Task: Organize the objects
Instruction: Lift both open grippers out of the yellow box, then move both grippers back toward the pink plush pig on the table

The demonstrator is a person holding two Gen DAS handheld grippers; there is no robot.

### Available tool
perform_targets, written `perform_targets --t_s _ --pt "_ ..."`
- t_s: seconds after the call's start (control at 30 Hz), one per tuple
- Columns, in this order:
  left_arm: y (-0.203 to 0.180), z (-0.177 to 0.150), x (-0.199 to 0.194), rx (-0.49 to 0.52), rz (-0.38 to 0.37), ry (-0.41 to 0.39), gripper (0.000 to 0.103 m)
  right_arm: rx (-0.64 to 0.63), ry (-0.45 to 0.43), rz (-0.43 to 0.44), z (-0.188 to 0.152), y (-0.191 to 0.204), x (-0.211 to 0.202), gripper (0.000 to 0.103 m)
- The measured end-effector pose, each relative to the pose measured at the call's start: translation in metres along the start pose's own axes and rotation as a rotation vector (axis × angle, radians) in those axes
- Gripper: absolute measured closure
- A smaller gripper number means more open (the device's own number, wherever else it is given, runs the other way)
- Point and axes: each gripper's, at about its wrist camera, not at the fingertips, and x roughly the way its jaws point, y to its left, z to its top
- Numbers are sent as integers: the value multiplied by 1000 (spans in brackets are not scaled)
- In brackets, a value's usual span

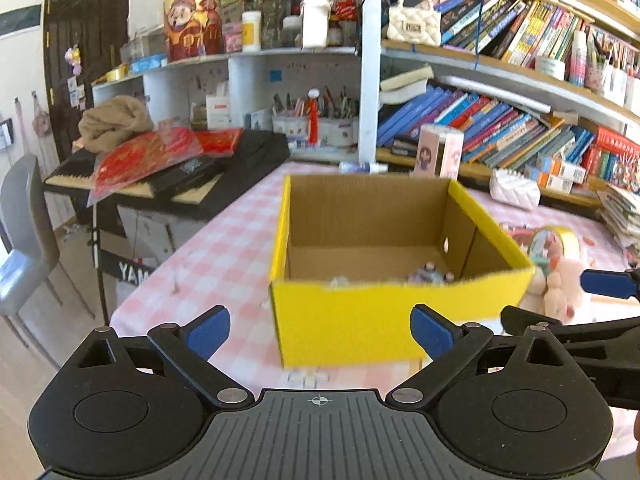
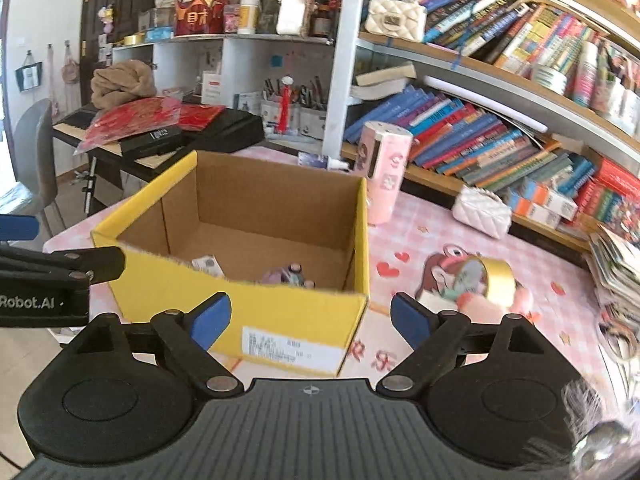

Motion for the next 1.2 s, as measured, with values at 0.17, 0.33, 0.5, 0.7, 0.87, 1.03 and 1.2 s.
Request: perform_targets --t_s 0.17,0.33,0.5,0.7,0.87,1.03,1.2 --pt "2 -25 -13 3 6 53 5 13 41 -24 -22 7 -15 14" --pt "2 -40 -27 27 2 74 5 32 68 -37 -40 12 -29 13" --pt "1 -53 -40 43 -4 90 5 57 86 -55 -56 14 -42 13" --pt "-3 -64 -53 62 -25 102 5 79 98 -81 -73 16 -59 13" --pt "-9 -73 -57 82 -54 117 5 98 116 -106 -84 13 -69 12" --pt "-18 -76 -58 98 -88 126 5 119 130 -131 -93 6 -76 12" --pt "-30 -75 -55 115 -123 125 5 142 142 -165 -99 -4 -81 12"
